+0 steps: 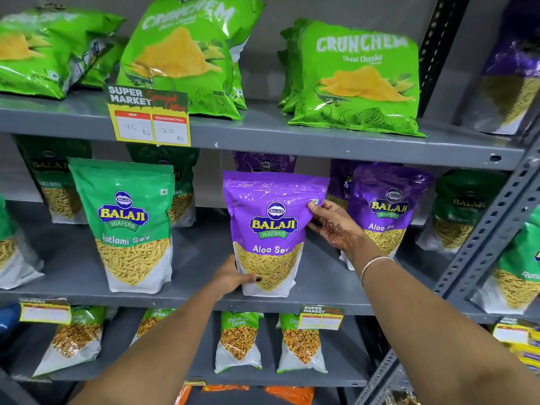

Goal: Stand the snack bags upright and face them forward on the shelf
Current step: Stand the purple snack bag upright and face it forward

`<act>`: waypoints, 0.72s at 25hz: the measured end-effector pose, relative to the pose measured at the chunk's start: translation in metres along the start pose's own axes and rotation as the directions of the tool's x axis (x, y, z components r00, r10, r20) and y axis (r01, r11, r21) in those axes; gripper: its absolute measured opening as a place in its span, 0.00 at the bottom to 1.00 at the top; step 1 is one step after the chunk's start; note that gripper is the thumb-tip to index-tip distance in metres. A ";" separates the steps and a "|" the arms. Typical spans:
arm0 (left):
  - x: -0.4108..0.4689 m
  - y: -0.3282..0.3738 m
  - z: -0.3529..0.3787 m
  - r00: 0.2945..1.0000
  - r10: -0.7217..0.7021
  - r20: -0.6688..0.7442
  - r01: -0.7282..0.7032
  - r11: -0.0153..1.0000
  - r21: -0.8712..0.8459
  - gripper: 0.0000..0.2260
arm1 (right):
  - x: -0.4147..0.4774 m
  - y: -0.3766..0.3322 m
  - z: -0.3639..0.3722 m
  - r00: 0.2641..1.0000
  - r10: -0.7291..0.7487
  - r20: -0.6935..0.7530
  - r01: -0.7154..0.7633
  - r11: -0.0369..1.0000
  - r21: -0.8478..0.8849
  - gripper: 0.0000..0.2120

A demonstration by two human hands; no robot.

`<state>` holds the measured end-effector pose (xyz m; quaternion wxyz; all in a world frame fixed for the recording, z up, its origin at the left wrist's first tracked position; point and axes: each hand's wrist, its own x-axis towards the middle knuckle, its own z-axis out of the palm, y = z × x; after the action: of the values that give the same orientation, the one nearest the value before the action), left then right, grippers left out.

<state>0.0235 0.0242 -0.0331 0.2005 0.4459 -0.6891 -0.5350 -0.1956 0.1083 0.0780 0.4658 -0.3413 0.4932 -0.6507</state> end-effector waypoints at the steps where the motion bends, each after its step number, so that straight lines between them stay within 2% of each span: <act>1: 0.000 0.001 0.000 1.000 -0.001 0.001 0.001 1.000 0.003 0.29 | 0.000 0.001 0.000 1.000 -0.012 -0.007 0.012 1.000 0.000 0.07; 4: 0.005 -0.002 -0.001 1.000 0.003 -0.001 -0.003 1.000 0.013 0.29 | -0.003 0.003 0.002 1.000 0.021 -0.023 -0.021 1.000 -0.017 0.07; 6: 0.007 -0.004 -0.002 1.000 -0.007 0.004 0.007 1.000 0.018 0.29 | -0.009 0.016 -0.002 0.985 0.168 0.027 -0.157 0.959 -0.235 0.08; 8: 0.006 -0.003 -0.002 1.000 -0.012 -0.001 0.012 0.999 0.041 0.29 | -0.018 0.040 -0.006 0.911 0.411 0.033 -0.327 0.769 -0.550 0.21; 9: 0.007 -0.004 -0.002 1.000 -0.012 -0.004 0.013 0.999 0.045 0.29 | -0.021 0.053 -0.006 0.878 0.479 0.010 -0.370 0.691 -0.621 0.26; 10: 0.006 -0.004 -0.002 1.000 -0.011 -0.001 0.011 0.999 0.043 0.29 | -0.024 0.063 -0.004 0.870 0.492 -0.011 -0.385 0.668 -0.637 0.27; 14: 0.005 -0.003 -0.003 1.000 -0.026 0.004 0.025 0.997 0.070 0.31 | -0.027 0.077 0.005 0.906 0.415 -0.080 -0.381 0.720 -0.581 0.31; 16: 0.004 -0.003 -0.002 0.998 -0.059 -0.004 0.059 0.990 0.125 0.33 | -0.029 0.077 0.005 0.905 0.414 -0.095 -0.384 0.702 -0.600 0.32; 18: 0.001 0.002 -0.003 0.988 -0.155 -0.008 0.152 0.958 0.241 0.34 | -0.034 0.071 -0.004 0.902 0.400 -0.161 -0.405 0.660 -0.633 0.38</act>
<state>0.0242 0.0215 -0.0309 0.0990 0.5160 -0.7134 -0.4636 -0.1687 0.1361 0.0094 0.4473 -0.3615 0.7531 -0.3195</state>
